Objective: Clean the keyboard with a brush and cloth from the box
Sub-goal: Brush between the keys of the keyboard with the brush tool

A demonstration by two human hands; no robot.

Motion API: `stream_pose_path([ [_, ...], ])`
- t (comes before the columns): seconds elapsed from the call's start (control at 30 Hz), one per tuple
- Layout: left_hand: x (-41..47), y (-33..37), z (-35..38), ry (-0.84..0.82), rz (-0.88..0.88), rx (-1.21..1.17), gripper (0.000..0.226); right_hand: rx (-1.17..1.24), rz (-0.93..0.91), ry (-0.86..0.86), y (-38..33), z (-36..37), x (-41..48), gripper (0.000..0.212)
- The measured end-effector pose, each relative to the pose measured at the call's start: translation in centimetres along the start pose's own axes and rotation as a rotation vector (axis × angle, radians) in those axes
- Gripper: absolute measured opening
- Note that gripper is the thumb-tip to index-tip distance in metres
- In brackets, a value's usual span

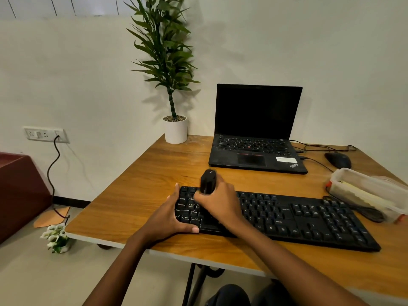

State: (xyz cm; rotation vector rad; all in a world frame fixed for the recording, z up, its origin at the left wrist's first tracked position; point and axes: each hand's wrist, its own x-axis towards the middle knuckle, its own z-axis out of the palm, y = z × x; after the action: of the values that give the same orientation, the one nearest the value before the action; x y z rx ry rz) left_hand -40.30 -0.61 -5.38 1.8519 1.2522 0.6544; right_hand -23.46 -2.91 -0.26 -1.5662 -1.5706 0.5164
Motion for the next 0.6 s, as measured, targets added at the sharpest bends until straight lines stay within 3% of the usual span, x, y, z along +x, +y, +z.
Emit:
stream_pose_path([
  [0.13, 0.2, -0.5, 0.1, -0.005, 0.023, -0.009, 0.144, 0.047, -0.029, -0.160, -0.7, 0.6, -1.7, 0.028],
  [0.3, 0.3, -0.4, 0.0, 0.007, 0.017, -0.028, 0.152, 0.020, 0.002, 0.048, -0.4, -0.7, 0.6, 0.028],
  [0.4, 0.3, -0.5, 0.0, -0.002, 0.031, -0.025, 0.148, 0.001, -0.045, -0.037, -0.1, 0.9, -1.6, 0.037],
  [0.5, 0.4, -0.6, 0.1, -0.009, 0.037, -0.024, 0.144, 0.055, -0.058, -0.118, -0.5, 0.8, -2.1, 0.033],
  [0.6, 0.3, -0.5, 0.0, 0.006, 0.019, -0.029, 0.147, 0.053, -0.036, -0.011, -0.5, -0.3, 0.0, 0.027],
])
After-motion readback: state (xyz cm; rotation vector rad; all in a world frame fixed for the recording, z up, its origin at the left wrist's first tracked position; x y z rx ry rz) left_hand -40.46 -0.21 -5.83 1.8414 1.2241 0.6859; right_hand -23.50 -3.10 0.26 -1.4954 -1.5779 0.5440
